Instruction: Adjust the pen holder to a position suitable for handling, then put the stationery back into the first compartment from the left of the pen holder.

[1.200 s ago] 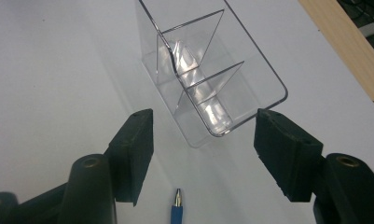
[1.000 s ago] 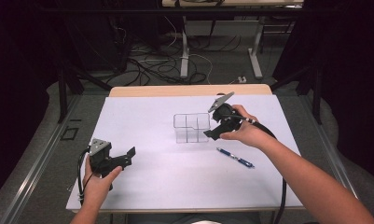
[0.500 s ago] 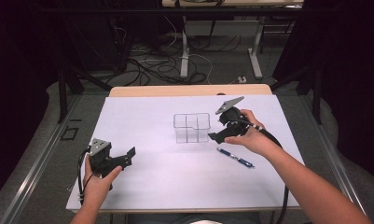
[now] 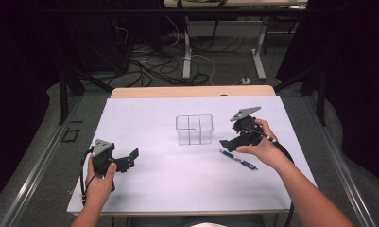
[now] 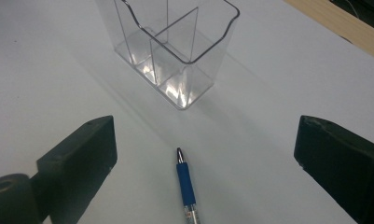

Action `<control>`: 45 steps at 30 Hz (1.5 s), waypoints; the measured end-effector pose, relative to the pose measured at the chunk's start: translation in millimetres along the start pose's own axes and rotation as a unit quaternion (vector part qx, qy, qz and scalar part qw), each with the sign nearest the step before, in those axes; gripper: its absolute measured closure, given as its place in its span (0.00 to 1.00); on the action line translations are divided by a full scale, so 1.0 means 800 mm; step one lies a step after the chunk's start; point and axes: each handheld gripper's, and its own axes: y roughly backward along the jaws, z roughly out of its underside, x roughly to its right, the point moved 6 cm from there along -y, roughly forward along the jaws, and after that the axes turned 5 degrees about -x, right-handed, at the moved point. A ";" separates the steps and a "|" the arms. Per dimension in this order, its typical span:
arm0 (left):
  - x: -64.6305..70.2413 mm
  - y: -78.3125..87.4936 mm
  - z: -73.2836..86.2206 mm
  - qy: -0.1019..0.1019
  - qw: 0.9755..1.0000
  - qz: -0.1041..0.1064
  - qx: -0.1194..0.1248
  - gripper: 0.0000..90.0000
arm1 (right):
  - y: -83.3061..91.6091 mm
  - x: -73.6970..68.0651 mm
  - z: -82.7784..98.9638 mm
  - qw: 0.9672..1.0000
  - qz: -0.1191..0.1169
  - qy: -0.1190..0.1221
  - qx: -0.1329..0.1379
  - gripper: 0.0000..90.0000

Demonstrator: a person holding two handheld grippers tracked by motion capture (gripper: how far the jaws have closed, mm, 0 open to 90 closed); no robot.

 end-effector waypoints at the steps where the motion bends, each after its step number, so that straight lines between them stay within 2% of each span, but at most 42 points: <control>1: 0.000 -0.001 0.000 0.000 1.000 0.000 0.000 0.00 | 0.000 0.001 0.002 1.000 0.003 -0.001 0.001 0.04; 7: 0.000 0.000 0.002 -0.005 1.000 0.001 -0.002 0.00 | -0.005 0.006 0.014 1.000 0.011 -0.004 0.003 0.00; 10: -0.001 0.002 0.002 -0.005 1.000 0.001 -0.002 0.00 | -0.011 0.010 0.025 1.000 0.027 -0.003 -0.014 0.00; 14: -0.001 0.001 0.002 -0.006 1.000 -0.001 -0.003 0.00 | -0.013 0.014 0.034 0.999 0.028 0.000 -0.024 0.00; 17: -0.001 0.002 0.001 -0.006 1.000 0.000 -0.002 0.00 | -0.015 0.013 0.037 1.000 0.015 0.005 -0.025 0.02; 21: -0.001 0.002 0.001 -0.008 1.000 0.001 -0.003 0.00 | -0.015 0.013 0.041 0.999 0.021 0.005 -0.036 0.04; 25: -0.001 0.002 0.002 -0.007 1.000 0.001 -0.002 0.00 | -0.018 0.013 0.043 0.999 0.024 0.018 -0.041 0.07; 30: -0.002 0.003 0.002 -0.007 1.000 0.000 -0.001 0.00 | -0.018 0.012 0.044 0.998 0.021 0.021 -0.054 0.07; 33: -0.002 0.004 0.002 -0.005 1.000 0.000 0.000 0.00 | -0.019 0.012 0.045 0.997 0.019 0.033 -0.065 0.10; 34: -0.002 0.004 0.002 -0.005 1.000 0.000 -0.001 0.00 | -0.019 0.012 0.045 0.997 0.020 0.033 -0.062 0.11; 36: -0.002 0.004 0.002 -0.006 1.000 -0.001 0.000 0.00 | -0.020 0.010 0.045 0.997 0.016 0.043 -0.066 0.17; 40: -0.003 0.005 0.004 -0.008 1.000 -0.001 -0.003 0.00 | -0.021 0.009 0.044 0.996 0.018 0.045 -0.069 0.18; 42: -0.004 0.007 0.005 -0.008 1.000 -0.001 -0.004 0.00 | -0.022 0.007 0.041 0.996 0.007 0.062 -0.068 0.26; 45: -0.005 0.008 0.005 -0.008 1.000 -0.003 -0.003 0.00 | -0.024 0.004 0.039 0.995 0.002 0.071 -0.071 0.32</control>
